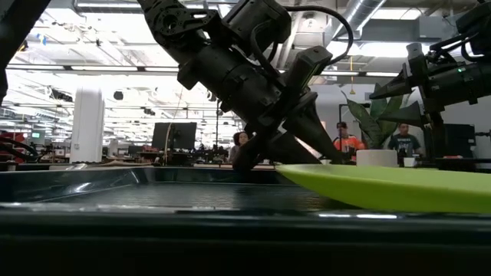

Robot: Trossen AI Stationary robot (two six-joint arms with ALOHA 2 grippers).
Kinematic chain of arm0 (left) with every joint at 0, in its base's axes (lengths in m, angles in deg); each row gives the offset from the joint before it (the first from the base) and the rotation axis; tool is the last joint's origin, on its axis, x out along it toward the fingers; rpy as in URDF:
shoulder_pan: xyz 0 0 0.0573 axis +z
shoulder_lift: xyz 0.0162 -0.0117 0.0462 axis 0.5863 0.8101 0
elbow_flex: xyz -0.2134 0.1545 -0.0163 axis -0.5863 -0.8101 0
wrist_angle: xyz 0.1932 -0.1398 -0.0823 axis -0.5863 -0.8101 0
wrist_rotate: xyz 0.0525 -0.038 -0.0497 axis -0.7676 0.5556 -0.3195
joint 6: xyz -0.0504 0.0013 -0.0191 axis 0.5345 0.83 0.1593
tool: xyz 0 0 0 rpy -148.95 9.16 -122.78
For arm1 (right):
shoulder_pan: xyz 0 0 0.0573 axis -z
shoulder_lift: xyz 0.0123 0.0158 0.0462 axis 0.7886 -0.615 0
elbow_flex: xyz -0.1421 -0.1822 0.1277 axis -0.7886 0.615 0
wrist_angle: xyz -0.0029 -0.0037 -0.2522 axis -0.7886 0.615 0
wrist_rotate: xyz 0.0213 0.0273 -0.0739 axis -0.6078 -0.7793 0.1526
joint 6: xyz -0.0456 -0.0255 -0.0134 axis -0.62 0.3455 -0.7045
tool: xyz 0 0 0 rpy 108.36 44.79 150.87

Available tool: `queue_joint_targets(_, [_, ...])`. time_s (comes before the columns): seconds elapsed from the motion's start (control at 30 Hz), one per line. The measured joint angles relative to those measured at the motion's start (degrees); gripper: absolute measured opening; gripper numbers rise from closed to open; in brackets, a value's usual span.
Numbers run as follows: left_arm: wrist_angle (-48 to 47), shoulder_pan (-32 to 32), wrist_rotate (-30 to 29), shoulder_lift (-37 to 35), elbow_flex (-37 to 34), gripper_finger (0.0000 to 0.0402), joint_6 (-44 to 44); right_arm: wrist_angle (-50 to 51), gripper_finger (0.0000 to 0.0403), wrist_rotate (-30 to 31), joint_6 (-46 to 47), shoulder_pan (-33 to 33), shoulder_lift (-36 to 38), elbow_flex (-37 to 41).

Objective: Pick and place plate/cup/fork/spoon on tray
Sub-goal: Put the light green plate on the bottom right of the black serving tray

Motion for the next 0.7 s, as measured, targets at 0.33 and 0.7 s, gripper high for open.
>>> queue_joint_targets(0.33, [1.9, 0.0, 0.0, 0.0, 0.0, 0.0122, 0.2, 0.0, 0.0276, 0.0, 0.0, 0.0, 0.0, 0.0])
queue_joint_targets(0.7, [4.2, 0.0, -0.4, 0.0, 0.3, 0.0122, 0.0, 0.0, 0.0276, 0.0, 0.0, 0.0, 0.0, 0.0])
